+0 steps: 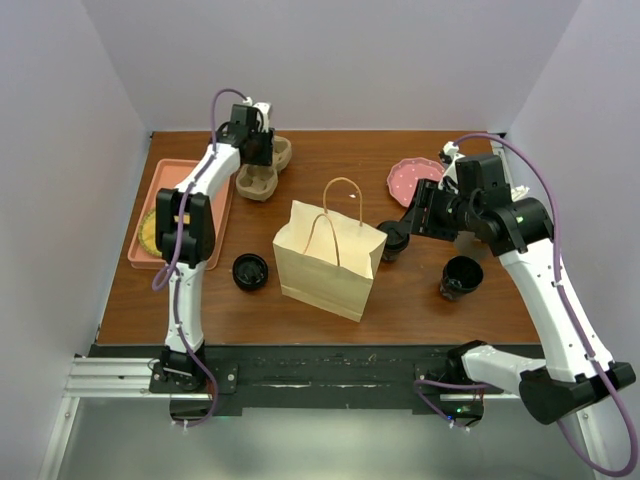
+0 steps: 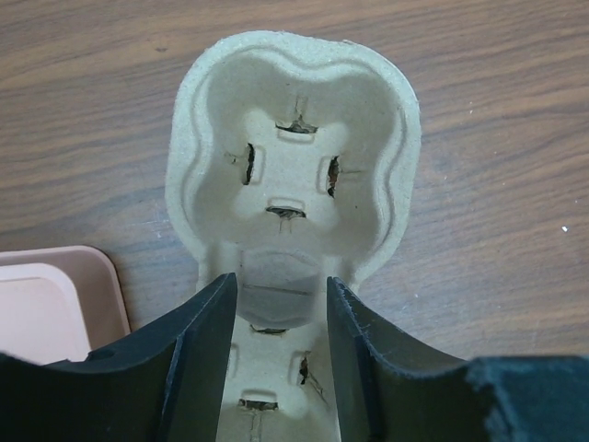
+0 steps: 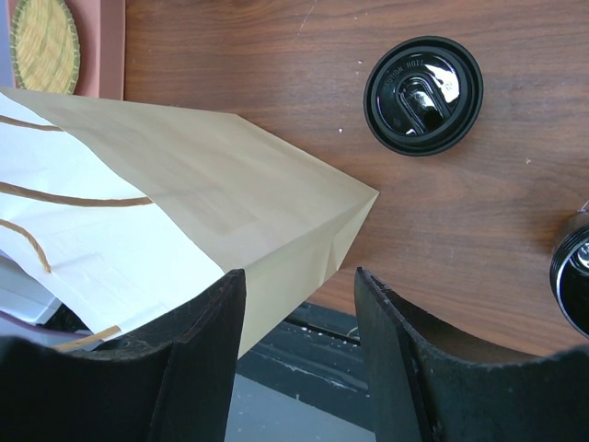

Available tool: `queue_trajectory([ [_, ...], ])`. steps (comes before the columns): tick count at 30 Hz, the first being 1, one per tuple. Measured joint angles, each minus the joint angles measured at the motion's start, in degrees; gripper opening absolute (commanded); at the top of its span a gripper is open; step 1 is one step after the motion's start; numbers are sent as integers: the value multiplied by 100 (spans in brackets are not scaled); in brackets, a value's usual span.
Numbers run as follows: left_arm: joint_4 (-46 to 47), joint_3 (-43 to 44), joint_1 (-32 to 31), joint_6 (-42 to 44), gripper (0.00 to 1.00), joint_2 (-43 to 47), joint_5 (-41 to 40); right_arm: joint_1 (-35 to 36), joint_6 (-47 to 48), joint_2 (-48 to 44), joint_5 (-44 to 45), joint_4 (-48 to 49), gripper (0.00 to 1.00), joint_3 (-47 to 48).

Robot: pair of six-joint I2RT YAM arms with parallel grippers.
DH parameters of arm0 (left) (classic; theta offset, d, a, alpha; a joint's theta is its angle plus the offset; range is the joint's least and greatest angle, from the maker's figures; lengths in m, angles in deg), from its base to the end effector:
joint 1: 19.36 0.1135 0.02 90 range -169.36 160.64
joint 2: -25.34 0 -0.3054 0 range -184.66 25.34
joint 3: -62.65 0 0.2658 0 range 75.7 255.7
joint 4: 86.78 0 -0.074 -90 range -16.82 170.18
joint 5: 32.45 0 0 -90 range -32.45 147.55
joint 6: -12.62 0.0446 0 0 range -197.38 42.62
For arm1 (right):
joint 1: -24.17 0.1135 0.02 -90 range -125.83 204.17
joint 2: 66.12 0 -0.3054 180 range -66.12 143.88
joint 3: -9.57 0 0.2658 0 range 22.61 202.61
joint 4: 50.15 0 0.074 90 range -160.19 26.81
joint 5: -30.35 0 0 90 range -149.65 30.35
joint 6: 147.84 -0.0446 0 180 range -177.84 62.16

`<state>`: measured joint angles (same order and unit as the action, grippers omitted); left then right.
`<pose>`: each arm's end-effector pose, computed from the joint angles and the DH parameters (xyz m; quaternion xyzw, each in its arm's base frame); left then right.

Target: Pack the takeout coffee

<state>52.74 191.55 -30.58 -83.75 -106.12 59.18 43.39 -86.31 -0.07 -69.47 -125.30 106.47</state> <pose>0.5632 -0.1130 0.2496 0.0445 0.9160 -0.0738 0.3917 0.1945 0.0759 0.4465 0.0409 0.9178 0.2285 0.3220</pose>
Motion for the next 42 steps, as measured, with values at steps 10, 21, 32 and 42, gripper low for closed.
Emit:
queue_trajectory([
  [10, 52, -13, -17, 129, 44, -133, -94, 0, 0, -7, 2, -2, 54, 0],
  [21, 83, -13, -81, 258, 22, -136, -190, 0, 4, -4, 4, 0, 54, 0],
  [32, -98, -9, -118, 129, 20, -70, -234, 0, 31, 22, 0, 7, 55, -2],
  [42, -289, 105, -125, 92, 23, 55, -236, 0, 68, 26, -7, 42, 56, -76],
])
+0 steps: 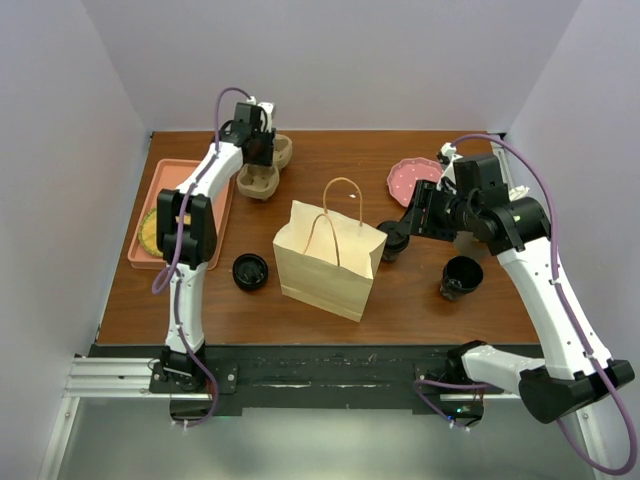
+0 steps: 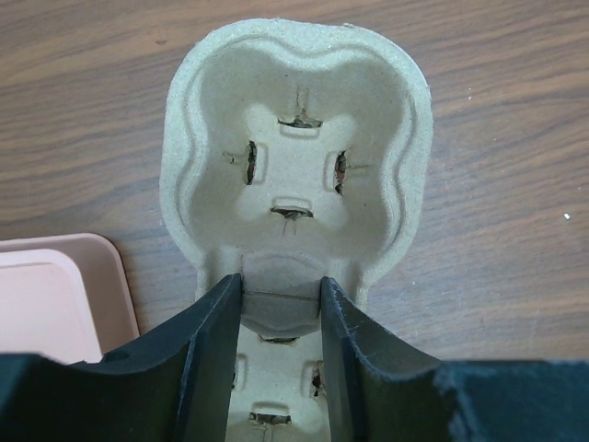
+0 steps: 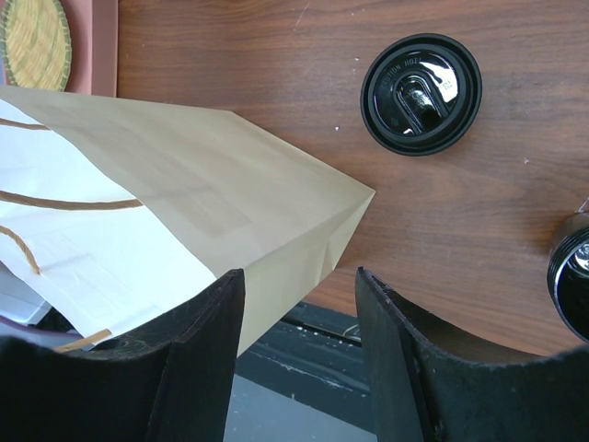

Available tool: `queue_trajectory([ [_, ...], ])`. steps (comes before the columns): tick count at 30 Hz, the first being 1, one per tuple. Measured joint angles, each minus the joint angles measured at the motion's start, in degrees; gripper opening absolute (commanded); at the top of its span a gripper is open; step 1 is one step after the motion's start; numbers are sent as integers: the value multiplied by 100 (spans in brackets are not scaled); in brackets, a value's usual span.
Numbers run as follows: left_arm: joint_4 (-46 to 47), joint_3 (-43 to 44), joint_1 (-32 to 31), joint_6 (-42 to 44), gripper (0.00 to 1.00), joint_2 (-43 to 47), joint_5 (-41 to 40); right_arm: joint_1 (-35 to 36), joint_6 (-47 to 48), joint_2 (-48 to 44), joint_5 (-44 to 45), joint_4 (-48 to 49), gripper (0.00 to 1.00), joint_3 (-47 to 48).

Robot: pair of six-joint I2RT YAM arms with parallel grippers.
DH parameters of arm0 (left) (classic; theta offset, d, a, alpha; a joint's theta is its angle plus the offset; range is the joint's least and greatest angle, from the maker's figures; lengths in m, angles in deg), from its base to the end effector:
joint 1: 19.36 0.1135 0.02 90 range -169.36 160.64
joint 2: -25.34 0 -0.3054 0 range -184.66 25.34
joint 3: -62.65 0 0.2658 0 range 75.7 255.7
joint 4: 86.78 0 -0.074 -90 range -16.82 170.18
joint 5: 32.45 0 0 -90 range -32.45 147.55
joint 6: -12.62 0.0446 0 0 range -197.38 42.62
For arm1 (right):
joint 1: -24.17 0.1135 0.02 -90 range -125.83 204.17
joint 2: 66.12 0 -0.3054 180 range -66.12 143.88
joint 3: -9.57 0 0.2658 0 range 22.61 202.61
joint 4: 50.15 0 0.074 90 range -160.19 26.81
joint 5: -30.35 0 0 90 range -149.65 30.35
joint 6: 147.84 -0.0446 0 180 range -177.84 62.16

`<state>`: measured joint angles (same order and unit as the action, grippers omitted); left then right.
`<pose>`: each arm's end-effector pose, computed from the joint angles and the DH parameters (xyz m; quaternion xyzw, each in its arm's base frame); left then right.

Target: Pack the takeout coffee

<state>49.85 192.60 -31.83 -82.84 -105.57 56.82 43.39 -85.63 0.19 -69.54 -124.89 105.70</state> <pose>0.5573 -0.1227 0.2570 0.0539 0.9200 -0.0547 0.3842 0.1971 0.0768 0.4421 0.0358 0.9201 0.2253 0.3185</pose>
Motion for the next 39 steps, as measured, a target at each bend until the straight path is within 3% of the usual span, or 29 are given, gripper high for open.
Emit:
queue_trajectory([
  [8, -61, 0, 0, 2, 26, 11, -15, 0, 31, 0, -7, -2, 56, 0],
  [13, -118, 0, 0, 7, 22, 11, -15, 0, 44, 0, -11, -2, 56, 0],
  [16, -151, 0, 0, 7, 33, 11, -15, 0, 44, 7, -11, -2, 55, 2],
  [20, -216, 0, 0, 11, 17, 11, -15, 0, 46, 15, -13, -2, 56, 2],
  [22, -221, 2, 0, 13, 16, 9, -15, 0, 46, 37, -13, -2, 55, 4],
  [26, -238, 15, 0, 11, 37, 7, -15, 0, 50, 98, -13, -4, 55, 4],
  [28, -245, 42, 0, 11, 29, -2, -15, 0, 55, 114, -15, -2, 55, 4],
  [29, -245, 52, 0, 11, 15, -7, -13, 0, 57, 116, -15, -2, 56, 4],
  [31, -251, 79, 0, 13, 11, -17, -13, 0, 61, 118, -15, -2, 55, 4],
  [33, -258, 101, 0, 15, 18, -33, -11, 0, 68, 118, -15, -2, 55, 4],
  [34, -267, 101, 0, 15, 35, -37, -11, 0, 70, 118, -15, -2, 56, 4],
  [36, -306, 101, 0, 13, 44, -44, -11, 0, 76, 118, -15, -2, 56, 4],
  [39, -374, 101, 0, 22, 17, -46, -7, 0, 81, 118, -15, -2, 55, 4],
])
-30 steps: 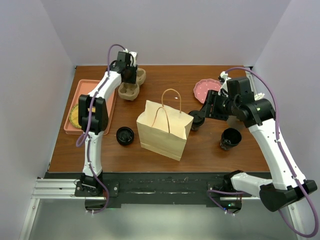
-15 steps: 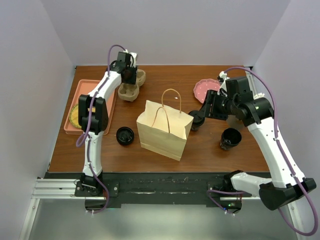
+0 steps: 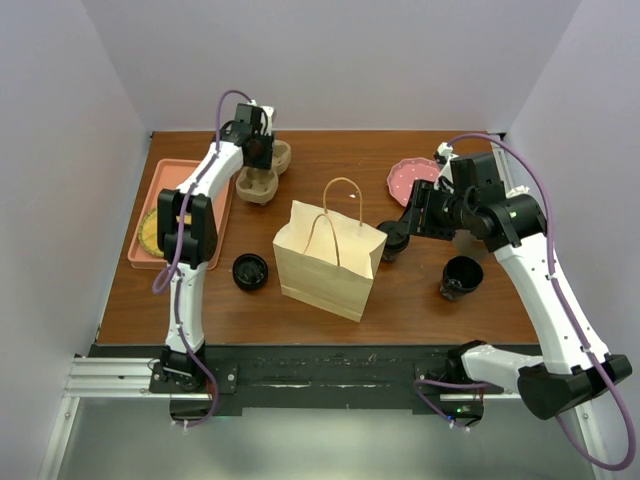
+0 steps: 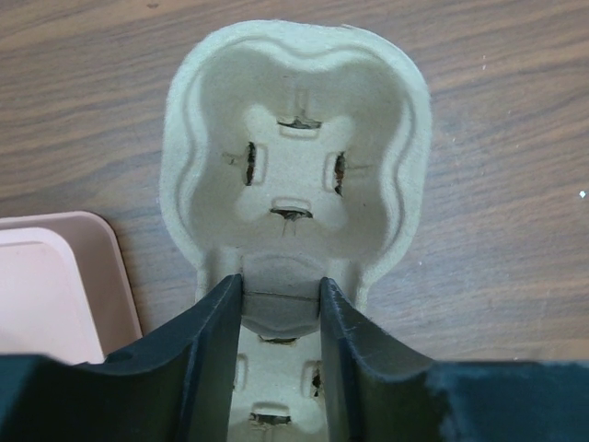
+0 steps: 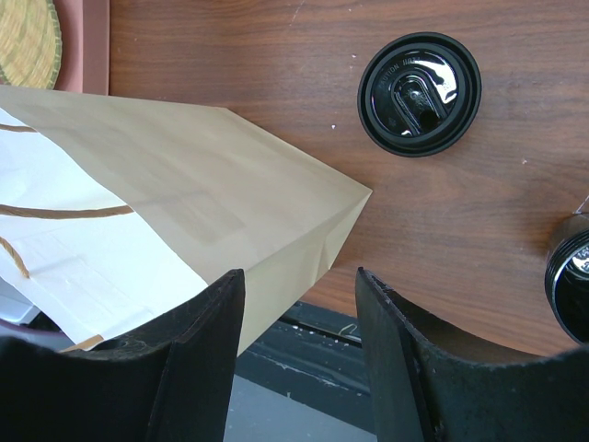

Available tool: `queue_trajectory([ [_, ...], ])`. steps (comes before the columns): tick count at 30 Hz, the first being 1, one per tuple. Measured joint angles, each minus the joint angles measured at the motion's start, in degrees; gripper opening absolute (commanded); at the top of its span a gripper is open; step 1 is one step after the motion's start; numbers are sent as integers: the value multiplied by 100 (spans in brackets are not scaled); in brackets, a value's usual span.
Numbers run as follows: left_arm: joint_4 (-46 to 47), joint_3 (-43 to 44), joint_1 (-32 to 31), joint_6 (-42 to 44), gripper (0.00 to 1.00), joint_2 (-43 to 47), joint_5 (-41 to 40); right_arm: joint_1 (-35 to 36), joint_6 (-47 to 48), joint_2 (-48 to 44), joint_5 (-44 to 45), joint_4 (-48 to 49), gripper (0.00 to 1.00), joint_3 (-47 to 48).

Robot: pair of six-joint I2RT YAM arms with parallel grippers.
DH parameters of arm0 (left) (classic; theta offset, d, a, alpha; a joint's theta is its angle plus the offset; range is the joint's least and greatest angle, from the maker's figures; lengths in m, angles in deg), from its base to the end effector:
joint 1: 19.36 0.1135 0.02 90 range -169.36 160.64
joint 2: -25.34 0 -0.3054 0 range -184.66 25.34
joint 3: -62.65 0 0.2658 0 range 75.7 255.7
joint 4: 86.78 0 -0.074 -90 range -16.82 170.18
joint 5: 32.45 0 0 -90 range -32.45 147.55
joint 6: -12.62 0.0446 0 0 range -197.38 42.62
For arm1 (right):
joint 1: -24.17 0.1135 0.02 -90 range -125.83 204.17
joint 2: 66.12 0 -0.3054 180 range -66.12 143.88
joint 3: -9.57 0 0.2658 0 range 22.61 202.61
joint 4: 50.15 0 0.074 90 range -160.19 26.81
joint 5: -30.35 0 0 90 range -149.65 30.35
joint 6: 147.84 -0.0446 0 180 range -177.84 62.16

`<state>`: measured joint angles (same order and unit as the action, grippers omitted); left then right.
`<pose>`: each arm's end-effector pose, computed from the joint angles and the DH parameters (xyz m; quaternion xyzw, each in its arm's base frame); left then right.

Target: Pack the takeout coffee

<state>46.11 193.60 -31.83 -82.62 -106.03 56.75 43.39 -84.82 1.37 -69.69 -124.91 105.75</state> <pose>0.5545 -0.1220 0.2533 0.0562 0.9304 -0.0493 0.3589 0.2033 0.0791 0.4383 0.0299 0.9240 0.2208 0.3109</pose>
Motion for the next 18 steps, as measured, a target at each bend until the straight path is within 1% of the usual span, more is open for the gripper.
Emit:
queue_trajectory([
  [1, -11, 0, 0, 24, 11, 0, 2, 0, 0, 0, 0, 0, 55, 0],
  [3, -26, 2, 0, 13, 12, 0, 7, 0, 0, 0, 0, 0, 56, 0],
  [4, -39, 2, -2, 17, 20, 0, 9, 0, 0, 0, 0, 0, 55, 0],
  [6, -59, 4, -2, 17, 27, 0, 9, 0, 0, 0, 0, 0, 56, 0],
  [7, -79, 4, -2, 15, 32, 0, 11, 0, 0, 0, 0, 0, 55, 0],
  [12, -103, 9, -2, 15, 30, 0, 9, 0, 0, 0, 0, 0, 56, 0],
  [15, -129, 33, -2, 13, 37, 0, 11, 0, 0, 0, 0, 0, 56, 0],
  [16, -125, 39, -2, 11, 37, 0, 11, 0, 0, 0, 0, 0, 55, 0],
  [17, -122, 52, -2, 11, 35, 0, 11, 0, 0, 0, 0, 0, 56, 0],
  [18, -105, 55, -2, 9, 31, 0, 11, 0, 2, 0, 0, 0, 55, 0],
])
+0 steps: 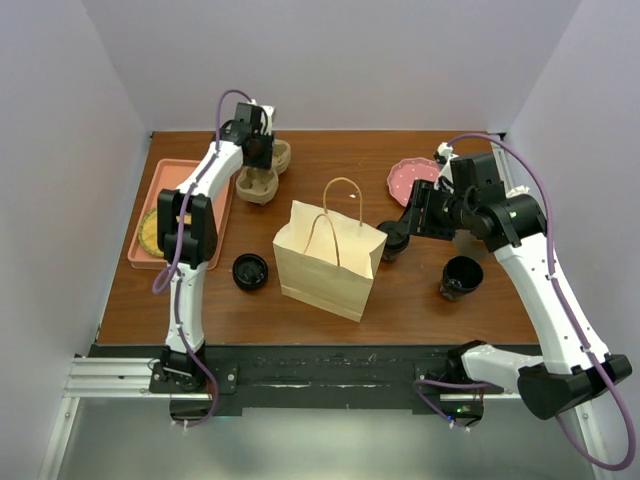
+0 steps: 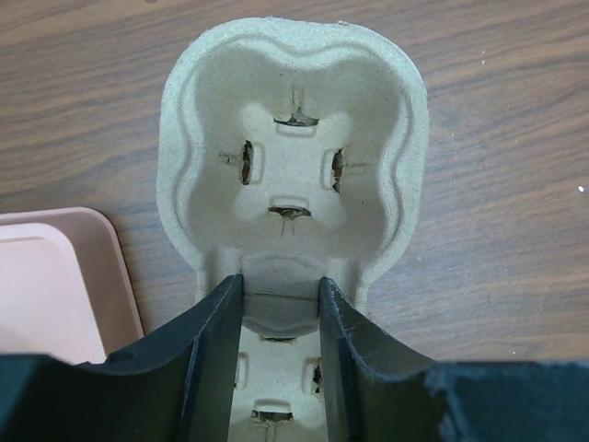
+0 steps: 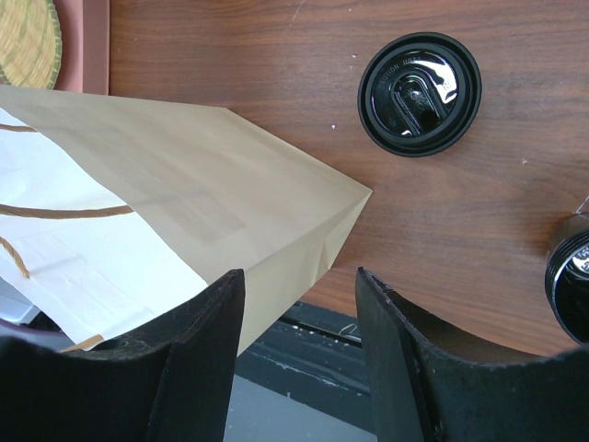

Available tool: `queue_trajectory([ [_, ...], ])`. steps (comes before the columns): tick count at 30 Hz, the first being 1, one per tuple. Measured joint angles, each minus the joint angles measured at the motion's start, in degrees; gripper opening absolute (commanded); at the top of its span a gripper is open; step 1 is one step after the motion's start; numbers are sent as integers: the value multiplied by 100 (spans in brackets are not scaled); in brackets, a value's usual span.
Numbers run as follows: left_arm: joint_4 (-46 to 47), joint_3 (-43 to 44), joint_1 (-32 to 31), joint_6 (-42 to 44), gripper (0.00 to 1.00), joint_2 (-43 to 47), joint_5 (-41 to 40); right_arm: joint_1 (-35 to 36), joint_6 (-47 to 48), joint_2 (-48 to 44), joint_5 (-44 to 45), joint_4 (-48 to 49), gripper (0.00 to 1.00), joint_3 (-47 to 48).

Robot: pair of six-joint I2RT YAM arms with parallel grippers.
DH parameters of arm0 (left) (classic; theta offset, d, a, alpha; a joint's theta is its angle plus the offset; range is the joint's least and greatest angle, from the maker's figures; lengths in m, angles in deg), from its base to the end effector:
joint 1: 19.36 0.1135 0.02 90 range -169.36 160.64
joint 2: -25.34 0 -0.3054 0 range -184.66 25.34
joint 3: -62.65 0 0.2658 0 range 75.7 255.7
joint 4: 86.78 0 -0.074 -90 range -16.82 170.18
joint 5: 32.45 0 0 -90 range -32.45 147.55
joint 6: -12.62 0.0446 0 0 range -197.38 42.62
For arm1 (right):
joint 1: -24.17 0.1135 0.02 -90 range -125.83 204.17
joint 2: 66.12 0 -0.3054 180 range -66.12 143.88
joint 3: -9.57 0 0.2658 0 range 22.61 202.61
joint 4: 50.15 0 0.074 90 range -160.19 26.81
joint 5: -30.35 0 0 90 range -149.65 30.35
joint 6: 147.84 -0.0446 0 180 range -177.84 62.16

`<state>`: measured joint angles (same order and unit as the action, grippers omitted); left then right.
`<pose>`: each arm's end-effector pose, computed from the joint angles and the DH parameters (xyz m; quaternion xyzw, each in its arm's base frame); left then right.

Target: Pack the takeout coffee

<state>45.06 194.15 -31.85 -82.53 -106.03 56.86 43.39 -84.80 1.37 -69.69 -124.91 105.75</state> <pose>0.5537 -0.1221 0.2551 0.0576 0.9319 -0.0494 0.3547 0.2033 0.0791 0.4383 0.0297 0.9240 0.2208 0.3109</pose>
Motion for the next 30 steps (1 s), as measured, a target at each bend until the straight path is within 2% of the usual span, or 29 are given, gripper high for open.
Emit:
queue_trajectory([
  [1, 20, 0, 0, 0, 25, 0, 0, 0, -2, 0, 0, 0, 56, 0],
  [11, 103, 98, -9, -284, 22, 13, 170, 0, -2, -2, 0, 0, 56, 0],
  [15, -118, 365, -59, -258, 24, -15, -140, 0, -2, -2, 0, 2, 56, 0],
  [20, 85, 278, -251, 46, 31, 33, -645, 0, -4, -2, -4, 2, 56, 0],
  [23, 160, 101, -323, 22, 28, 66, -498, 0, -4, -2, -9, 7, 55, 0],
  [26, 92, 66, -286, -57, 37, 66, -221, 0, -7, -2, -17, 7, 55, 0],
  [29, 96, 66, -197, -129, 35, 66, -114, 0, -7, -2, -22, 7, 55, 0],
  [30, 87, 66, -173, -129, 29, 66, -101, 0, -7, -2, -22, 7, 55, 0],
])
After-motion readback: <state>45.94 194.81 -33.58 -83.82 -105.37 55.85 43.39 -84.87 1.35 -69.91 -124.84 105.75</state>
